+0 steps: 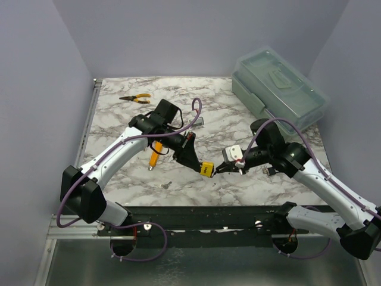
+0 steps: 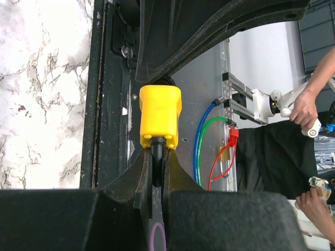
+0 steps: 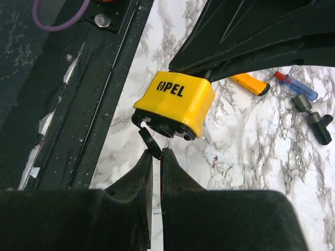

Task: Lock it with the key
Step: Adjust the lock.

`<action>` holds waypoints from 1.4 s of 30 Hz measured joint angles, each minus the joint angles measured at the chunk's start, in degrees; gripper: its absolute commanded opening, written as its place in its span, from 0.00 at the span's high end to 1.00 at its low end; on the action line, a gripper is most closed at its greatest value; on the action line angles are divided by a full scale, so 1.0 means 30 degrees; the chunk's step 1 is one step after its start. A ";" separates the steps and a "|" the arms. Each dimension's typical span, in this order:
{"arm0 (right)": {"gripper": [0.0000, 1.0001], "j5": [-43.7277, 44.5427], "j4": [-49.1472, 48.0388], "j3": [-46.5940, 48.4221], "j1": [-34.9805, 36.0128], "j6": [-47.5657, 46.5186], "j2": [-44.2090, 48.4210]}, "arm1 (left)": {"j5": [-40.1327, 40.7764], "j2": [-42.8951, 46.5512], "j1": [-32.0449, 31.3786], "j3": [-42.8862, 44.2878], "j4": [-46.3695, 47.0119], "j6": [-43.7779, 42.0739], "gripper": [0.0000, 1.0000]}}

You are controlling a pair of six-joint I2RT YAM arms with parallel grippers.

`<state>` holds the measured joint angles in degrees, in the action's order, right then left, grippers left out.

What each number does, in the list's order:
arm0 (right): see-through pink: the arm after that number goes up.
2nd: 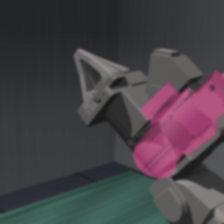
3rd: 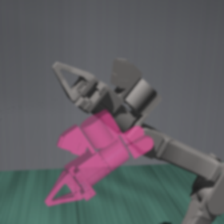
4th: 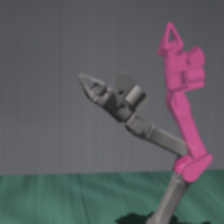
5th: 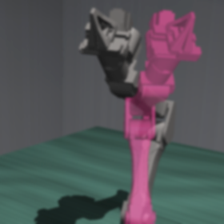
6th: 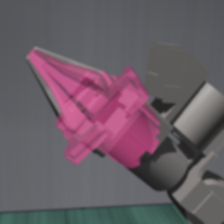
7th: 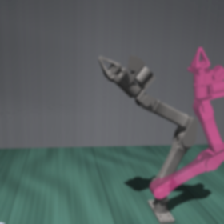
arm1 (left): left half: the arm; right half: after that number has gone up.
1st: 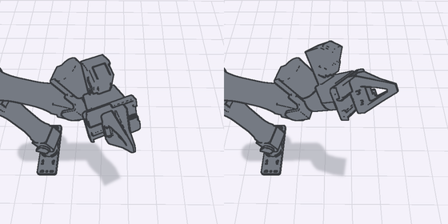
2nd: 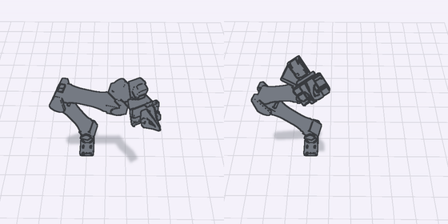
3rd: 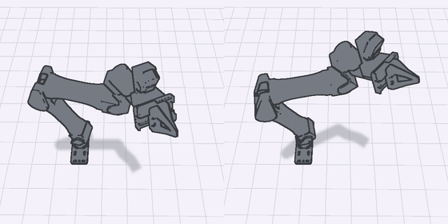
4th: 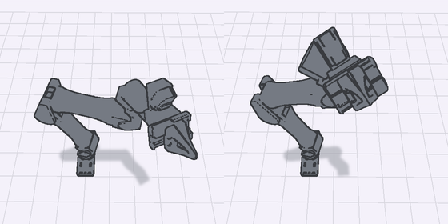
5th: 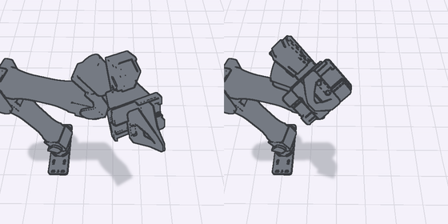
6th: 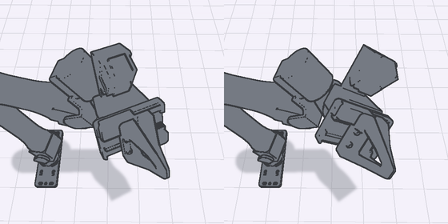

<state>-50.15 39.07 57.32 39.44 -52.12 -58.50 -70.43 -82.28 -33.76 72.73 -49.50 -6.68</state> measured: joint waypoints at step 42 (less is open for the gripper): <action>0.82 0.1100 -0.2433 0.0022 -0.0058 1.1919 -0.1552 | 0.0000 0.0270 0.0291 -0.1246 0.1683 0.3825 1.00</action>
<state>-46.85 31.77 57.39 39.27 -16.36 -63.16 -70.43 -81.47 -32.88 68.99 -44.45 4.80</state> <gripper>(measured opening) 0.181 0.078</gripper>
